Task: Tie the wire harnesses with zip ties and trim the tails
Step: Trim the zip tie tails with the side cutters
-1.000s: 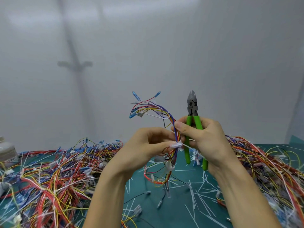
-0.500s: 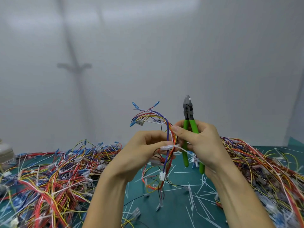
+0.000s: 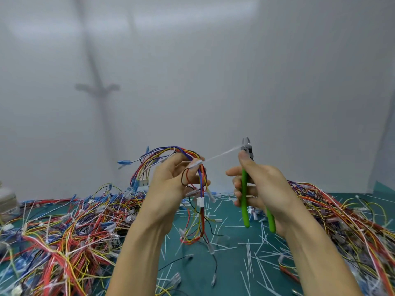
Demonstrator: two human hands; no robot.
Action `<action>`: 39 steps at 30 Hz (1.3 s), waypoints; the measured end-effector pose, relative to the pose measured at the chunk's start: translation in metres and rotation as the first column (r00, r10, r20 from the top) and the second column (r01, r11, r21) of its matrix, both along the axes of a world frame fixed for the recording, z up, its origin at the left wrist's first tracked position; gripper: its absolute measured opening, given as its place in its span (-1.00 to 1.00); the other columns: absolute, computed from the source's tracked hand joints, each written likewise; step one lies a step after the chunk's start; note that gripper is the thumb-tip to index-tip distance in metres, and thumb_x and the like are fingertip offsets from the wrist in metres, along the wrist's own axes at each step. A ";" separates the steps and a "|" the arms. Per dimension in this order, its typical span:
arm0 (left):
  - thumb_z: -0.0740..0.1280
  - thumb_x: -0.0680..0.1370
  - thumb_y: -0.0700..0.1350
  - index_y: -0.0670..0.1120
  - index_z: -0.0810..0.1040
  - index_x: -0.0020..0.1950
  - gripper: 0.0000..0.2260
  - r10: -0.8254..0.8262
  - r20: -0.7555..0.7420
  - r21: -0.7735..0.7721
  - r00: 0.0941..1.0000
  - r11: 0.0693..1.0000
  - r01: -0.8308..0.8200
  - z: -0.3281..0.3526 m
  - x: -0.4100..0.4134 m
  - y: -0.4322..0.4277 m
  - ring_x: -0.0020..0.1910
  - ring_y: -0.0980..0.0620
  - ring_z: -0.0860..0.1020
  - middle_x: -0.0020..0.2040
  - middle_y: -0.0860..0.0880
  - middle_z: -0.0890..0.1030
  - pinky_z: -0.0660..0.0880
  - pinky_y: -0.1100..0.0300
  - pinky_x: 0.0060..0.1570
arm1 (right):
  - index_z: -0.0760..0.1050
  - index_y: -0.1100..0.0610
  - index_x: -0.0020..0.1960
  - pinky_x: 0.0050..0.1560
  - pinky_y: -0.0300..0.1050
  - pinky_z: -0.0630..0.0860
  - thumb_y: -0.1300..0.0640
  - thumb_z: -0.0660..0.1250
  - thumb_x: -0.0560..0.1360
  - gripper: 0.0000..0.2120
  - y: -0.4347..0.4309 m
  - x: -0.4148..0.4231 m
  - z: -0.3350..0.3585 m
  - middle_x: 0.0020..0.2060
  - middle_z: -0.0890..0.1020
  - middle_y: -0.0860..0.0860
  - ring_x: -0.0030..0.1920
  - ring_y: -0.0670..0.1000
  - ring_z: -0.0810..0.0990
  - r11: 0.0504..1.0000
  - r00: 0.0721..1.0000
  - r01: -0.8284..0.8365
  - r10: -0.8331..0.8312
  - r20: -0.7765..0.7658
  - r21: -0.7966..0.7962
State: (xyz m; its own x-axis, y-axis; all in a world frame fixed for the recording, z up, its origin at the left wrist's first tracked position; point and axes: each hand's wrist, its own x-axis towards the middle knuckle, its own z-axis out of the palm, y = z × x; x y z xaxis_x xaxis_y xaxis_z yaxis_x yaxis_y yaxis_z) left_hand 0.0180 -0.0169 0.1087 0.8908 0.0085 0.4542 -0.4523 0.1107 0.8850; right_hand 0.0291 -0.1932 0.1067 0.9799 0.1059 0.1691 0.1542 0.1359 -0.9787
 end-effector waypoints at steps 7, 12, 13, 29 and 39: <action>0.41 0.40 -0.04 -0.01 0.68 -0.15 -0.90 0.101 0.027 -0.059 0.995 0.993 -0.099 0.000 0.000 -0.003 -0.25 -0.08 0.70 -0.20 0.01 0.69 0.63 0.12 -0.28 | 0.63 0.17 -0.17 -0.34 -0.12 0.52 -0.32 0.09 0.53 -0.39 -0.006 -0.008 0.004 -0.42 0.57 -0.02 -0.40 -0.05 0.57 0.888 0.993 -0.064 0.104 0.063 -0.456; 0.40 0.52 -0.15 0.06 0.71 -0.13 -0.86 0.131 0.015 -0.033 0.991 0.991 -0.130 0.002 -0.001 -0.006 -0.15 -0.16 0.70 -0.10 -0.03 0.71 0.64 0.00 -0.23 | 0.60 0.07 -0.21 -0.24 -0.07 0.51 -0.36 0.06 0.54 -0.42 -0.002 -0.008 0.000 -0.44 0.56 -0.08 -0.39 -0.10 0.59 0.801 0.978 0.040 0.091 0.187 -0.598; 0.40 0.53 -0.15 0.06 0.71 -0.12 -0.87 0.139 0.016 -0.025 0.990 0.990 -0.139 0.001 -0.001 -0.005 -0.13 -0.17 0.70 -0.09 -0.04 0.71 0.64 -0.04 -0.20 | 0.60 0.05 -0.21 -0.24 -0.07 0.50 -0.37 0.06 0.53 -0.42 -0.002 -0.008 0.000 -0.44 0.56 -0.09 -0.39 -0.11 0.59 0.795 0.975 0.056 0.086 0.204 -0.604; 0.38 0.55 -0.18 0.01 0.68 -0.09 -0.88 0.125 0.017 -0.001 0.992 0.992 -0.125 0.005 -0.006 -0.008 -0.17 -0.12 0.70 -0.12 -0.06 0.72 0.59 0.22 -0.38 | 0.56 0.02 -0.31 -0.15 0.16 0.55 -0.50 -0.04 0.36 -0.33 0.006 -0.014 0.004 -0.34 0.57 0.21 -0.25 0.19 0.59 0.730 0.945 0.189 0.047 0.324 -0.657; 0.38 0.55 -0.19 -0.02 0.66 -0.07 -0.90 0.134 0.014 0.014 0.991 0.991 -0.134 0.006 -0.007 -0.006 -0.21 -0.06 0.71 -0.14 -0.04 0.72 0.62 0.17 -0.34 | 0.56 0.14 -0.26 -0.11 0.19 0.58 -0.45 -0.03 0.44 -0.28 0.008 -0.016 0.005 -0.34 0.59 0.19 -0.23 0.22 0.60 0.713 0.948 0.198 0.035 0.316 -0.673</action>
